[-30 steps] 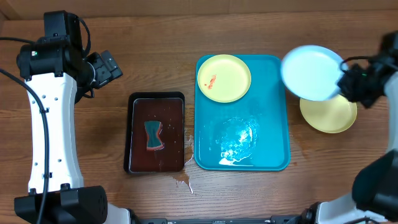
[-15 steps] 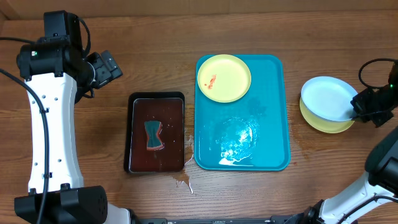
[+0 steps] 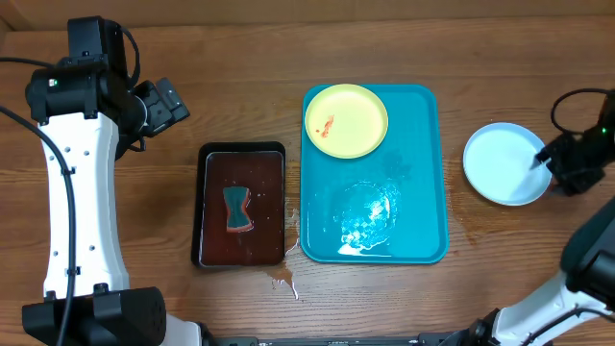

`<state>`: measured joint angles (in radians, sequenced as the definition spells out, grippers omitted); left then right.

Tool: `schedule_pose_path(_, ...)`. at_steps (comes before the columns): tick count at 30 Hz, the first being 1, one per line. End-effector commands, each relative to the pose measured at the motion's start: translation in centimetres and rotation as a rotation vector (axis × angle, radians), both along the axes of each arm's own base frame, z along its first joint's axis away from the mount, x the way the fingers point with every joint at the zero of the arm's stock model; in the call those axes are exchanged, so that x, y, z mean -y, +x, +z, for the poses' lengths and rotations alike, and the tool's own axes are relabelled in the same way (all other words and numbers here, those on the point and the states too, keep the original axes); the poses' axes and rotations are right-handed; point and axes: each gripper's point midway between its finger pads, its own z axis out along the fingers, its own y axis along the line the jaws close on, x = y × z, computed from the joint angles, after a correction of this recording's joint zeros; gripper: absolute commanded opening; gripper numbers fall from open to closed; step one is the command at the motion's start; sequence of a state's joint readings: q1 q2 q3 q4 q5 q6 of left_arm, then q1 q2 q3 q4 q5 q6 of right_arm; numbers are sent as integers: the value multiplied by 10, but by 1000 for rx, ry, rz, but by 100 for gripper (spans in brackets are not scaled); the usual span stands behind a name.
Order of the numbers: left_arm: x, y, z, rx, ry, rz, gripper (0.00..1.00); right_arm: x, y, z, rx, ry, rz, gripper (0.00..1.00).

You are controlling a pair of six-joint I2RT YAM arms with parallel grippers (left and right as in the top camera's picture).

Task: Clean dirty plates on tray and stack at the side
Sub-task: 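Grasp the remaining yellow plate rim with the right gripper and slide it down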

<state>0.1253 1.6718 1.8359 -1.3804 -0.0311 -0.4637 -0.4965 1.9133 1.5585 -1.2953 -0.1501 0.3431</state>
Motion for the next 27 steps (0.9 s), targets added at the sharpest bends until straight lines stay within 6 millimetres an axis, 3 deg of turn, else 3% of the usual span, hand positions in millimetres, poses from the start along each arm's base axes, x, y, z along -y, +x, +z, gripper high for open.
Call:
schedule_pose_path(1, -2, 1, 10, 28, 15, -4, 100, -48, 29, 66, 252, -8, 188, 52)
schedule_pose_path(6, -1, 1, 10, 28, 15, -4, 100, -136, 53, 107, 435, -51, 507, 51)
schedule_pose_path(10, -1, 1, 10, 28, 15, -4, 100, -210, 65, 104, 503, -82, 778, 51)
schedule_pose_path(12, -1, 1, 10, 28, 15, -4, 100, -227, 73, 96, 503, -161, 840, 52)
schedule_pose_path(18, -1, 1, 10, 28, 15, -4, 100, -239, 109, 61, 475, -378, 880, 56)
schedule_pose_path(22, -1, 1, 10, 28, 15, -4, 100, -238, 131, 28, 459, -372, 870, 58)
schedule_pose_path(27, -1, 1, 10, 28, 15, -5, 100, -257, 141, -13, 458, -246, 893, 58)
